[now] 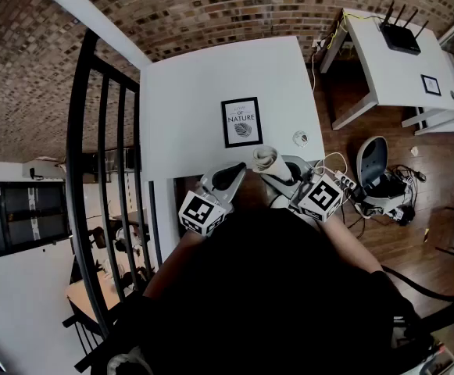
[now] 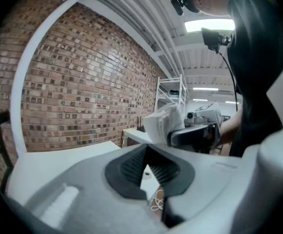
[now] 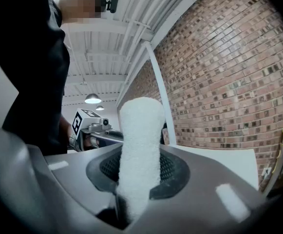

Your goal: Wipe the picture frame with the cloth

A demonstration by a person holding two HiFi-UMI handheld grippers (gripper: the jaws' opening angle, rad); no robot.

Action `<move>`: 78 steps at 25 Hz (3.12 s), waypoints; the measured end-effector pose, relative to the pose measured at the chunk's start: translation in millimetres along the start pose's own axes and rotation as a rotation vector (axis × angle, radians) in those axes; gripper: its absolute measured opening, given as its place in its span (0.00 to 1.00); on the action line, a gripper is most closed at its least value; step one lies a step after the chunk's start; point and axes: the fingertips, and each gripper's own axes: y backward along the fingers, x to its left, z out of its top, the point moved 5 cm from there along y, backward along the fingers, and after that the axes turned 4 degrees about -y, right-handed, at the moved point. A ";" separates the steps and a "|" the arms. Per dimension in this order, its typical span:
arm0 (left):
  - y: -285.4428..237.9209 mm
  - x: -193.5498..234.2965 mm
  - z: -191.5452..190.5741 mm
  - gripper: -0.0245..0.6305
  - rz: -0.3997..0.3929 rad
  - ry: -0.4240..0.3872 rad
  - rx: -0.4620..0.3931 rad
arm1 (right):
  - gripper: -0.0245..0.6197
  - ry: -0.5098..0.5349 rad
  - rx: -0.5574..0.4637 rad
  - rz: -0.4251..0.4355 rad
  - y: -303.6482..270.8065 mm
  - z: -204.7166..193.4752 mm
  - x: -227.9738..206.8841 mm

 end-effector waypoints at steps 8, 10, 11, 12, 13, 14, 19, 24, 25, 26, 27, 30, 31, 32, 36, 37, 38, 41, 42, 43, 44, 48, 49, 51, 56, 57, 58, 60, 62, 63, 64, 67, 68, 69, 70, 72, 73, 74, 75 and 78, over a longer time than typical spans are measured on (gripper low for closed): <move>-6.6 35.9 3.6 0.04 -0.004 0.015 -0.003 | 0.20 -0.029 0.030 -0.006 -27.8 1.6 -25.0; -4.3 56.9 1.2 0.04 -0.003 0.026 -0.017 | 0.20 -0.021 0.044 -0.009 -46.6 2.1 -30.8; -3.3 68.0 -1.1 0.04 -0.006 0.026 -0.021 | 0.20 -0.015 0.053 -0.015 -56.9 2.2 -34.6; -1.6 79.1 -3.4 0.04 -0.009 0.026 -0.023 | 0.20 -0.011 0.063 -0.024 -67.6 2.3 -38.1; 0.8 90.2 -5.0 0.04 -0.013 0.029 -0.025 | 0.20 -0.008 0.073 -0.033 -78.6 2.5 -41.0; 3.8 101.4 -5.5 0.04 -0.017 0.033 -0.028 | 0.20 -0.008 0.084 -0.041 -89.9 2.9 -43.5; 16.3 162.6 -7.5 0.04 -0.025 0.022 -0.051 | 0.20 -0.009 0.176 -0.074 -146.9 -2.0 -65.1; 18.2 198.0 -20.5 0.04 -0.051 0.039 -0.027 | 0.20 0.002 0.279 -0.105 -185.9 -16.6 -90.9; 17.1 201.1 -21.1 0.04 -0.053 0.043 -0.024 | 0.20 0.014 0.305 -0.112 -190.3 -21.4 -96.7; 15.9 202.9 -22.0 0.04 -0.052 0.046 -0.019 | 0.20 0.022 0.333 -0.118 -193.6 -26.6 -103.2; 14.7 203.8 -23.8 0.04 -0.048 0.051 -0.011 | 0.20 0.026 0.362 -0.124 -196.0 -32.3 -110.1; 8.0 211.3 -33.2 0.04 -0.020 0.059 0.009 | 0.20 0.044 0.439 -0.137 -208.9 -47.4 -136.8; 4.9 215.0 -34.4 0.04 -0.007 0.066 0.012 | 0.20 0.046 0.462 -0.137 -216.1 -52.1 -146.1; 2.4 217.7 -35.6 0.04 0.008 0.077 0.017 | 0.20 0.043 0.488 -0.136 -222.8 -58.9 -155.0; -4.0 223.6 -42.1 0.04 0.081 0.093 0.027 | 0.20 0.054 0.613 -0.121 -242.2 -96.4 -191.2; -5.7 222.7 -42.0 0.04 0.093 0.096 0.030 | 0.20 0.072 0.651 -0.111 -246.3 -105.8 -199.7; -7.0 220.9 -41.9 0.04 0.101 0.100 0.036 | 0.20 0.088 0.688 -0.099 -250.6 -114.9 -207.2; -6.2 212.5 -44.2 0.04 0.126 0.120 0.053 | 0.20 0.121 0.782 -0.058 -263.2 -142.0 -222.5; -4.7 210.4 -44.8 0.04 0.136 0.133 0.052 | 0.20 0.130 0.805 -0.047 -266.7 -150.1 -225.8; -2.6 208.8 -44.8 0.04 0.149 0.151 0.045 | 0.20 0.138 0.824 -0.040 -269.6 -157.3 -228.5; 0.0 207.7 -44.6 0.04 0.162 0.168 0.036 | 0.20 0.144 0.836 -0.039 -271.6 -163.4 -231.1; 8.6 202.2 -49.1 0.04 0.194 0.182 0.036 | 0.20 0.183 0.858 -0.075 -271.0 -178.5 -243.1; 10.2 201.2 -51.9 0.04 0.199 0.180 0.044 | 0.20 0.200 0.858 -0.085 -270.5 -180.3 -246.6; 12.8 199.6 -56.5 0.04 0.206 0.182 0.054 | 0.20 0.230 0.852 -0.098 -269.9 -182.2 -252.4; 12.0 196.3 -58.6 0.04 0.214 0.185 0.052 | 0.20 0.220 0.857 -0.118 -260.8 -184.3 -260.5; 10.1 196.4 -59.1 0.04 0.211 0.183 0.054 | 0.20 0.219 0.856 -0.125 -258.2 -183.6 -262.9; 8.1 196.4 -59.5 0.04 0.206 0.183 0.056 | 0.20 0.213 0.855 -0.135 -254.6 -183.4 -265.5; 4.8 196.4 -59.4 0.04 0.196 0.181 0.058 | 0.20 0.180 0.846 -0.162 -245.0 -183.4 -270.9; 1.3 196.0 -58.1 0.04 0.186 0.177 0.059 | 0.20 0.153 0.821 -0.191 -233.8 -179.7 -277.5; -0.8 195.5 -57.5 0.04 0.180 0.175 0.059 | 0.20 0.145 0.811 -0.207 -227.3 -176.8 -281.3; -3.1 194.9 -56.9 0.04 0.174 0.173 0.060 | 0.20 0.140 0.806 -0.224 -220.3 -174.3 -285.3; -9.8 193.4 -56.1 0.04 0.152 0.168 0.063 | 0.20 0.130 0.809 -0.272 -197.8 -171.6 -296.4; -11.8 193.2 -55.8 0.04 0.146 0.166 0.064 | 0.20 0.123 0.807 -0.290 -189.8 -171.2 -299.9; -13.9 193.1 -55.4 0.04 0.140 0.164 0.065 | 0.20 0.114 0.803 -0.309 -181.4 -170.4 -303.5; -16.0 193.0 -54.8 0.04 0.134 0.161 0.065 | 0.20 0.103 0.797 -0.328 -172.7 -169.4 -307.2; -20.0 193.1 -53.7 0.04 0.122 0.156 0.065 | 0.20 0.083 0.795 -0.371 -154.7 -168.8 -315.2; -21.4 193.2 -53.7 0.04 0.117 0.154 0.067 | 0.20 0.072 0.799 -0.393 -145.8 -169.4 -319.0; -22.5 193.2 -54.5 0.04 0.113 0.154 0.070 | 0.20 0.057 0.802 -0.414 -137.0 -170.5 -322.2; -23.5 193.0 -55.7 0.04 0.110 0.154 0.074 | 0.20 0.040 0.801 -0.432 -128.8 -171.3 -324.8; -25.8 192.7 -60.3 0.04 0.101 0.156 0.088 | 0.20 0.022 0.787 -0.449 -117.4 -169.5 -324.6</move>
